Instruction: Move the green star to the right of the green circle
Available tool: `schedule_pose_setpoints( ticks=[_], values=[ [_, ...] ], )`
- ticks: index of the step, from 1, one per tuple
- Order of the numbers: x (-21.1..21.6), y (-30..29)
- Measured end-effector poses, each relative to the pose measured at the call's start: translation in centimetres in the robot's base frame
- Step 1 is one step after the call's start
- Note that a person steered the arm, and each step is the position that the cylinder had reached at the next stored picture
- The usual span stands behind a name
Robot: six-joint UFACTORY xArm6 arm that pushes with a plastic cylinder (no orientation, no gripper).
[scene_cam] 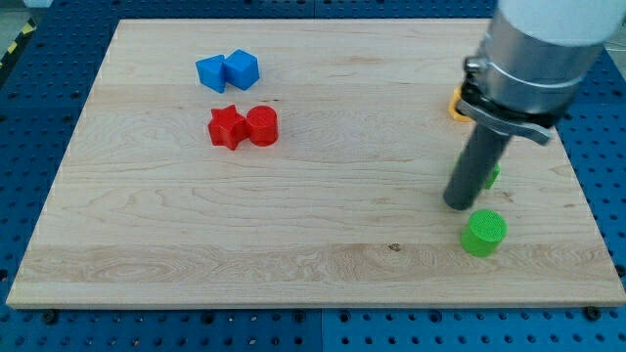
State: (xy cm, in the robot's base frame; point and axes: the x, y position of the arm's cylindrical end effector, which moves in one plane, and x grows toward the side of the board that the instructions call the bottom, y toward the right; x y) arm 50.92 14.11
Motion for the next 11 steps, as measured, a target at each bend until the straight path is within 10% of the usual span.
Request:
schedule_pose_setpoints(
  ticks=[3, 9, 11],
  values=[
    [-7.3, -0.6],
    [5.1, 6.7],
    [0.1, 6.7]
  ],
)
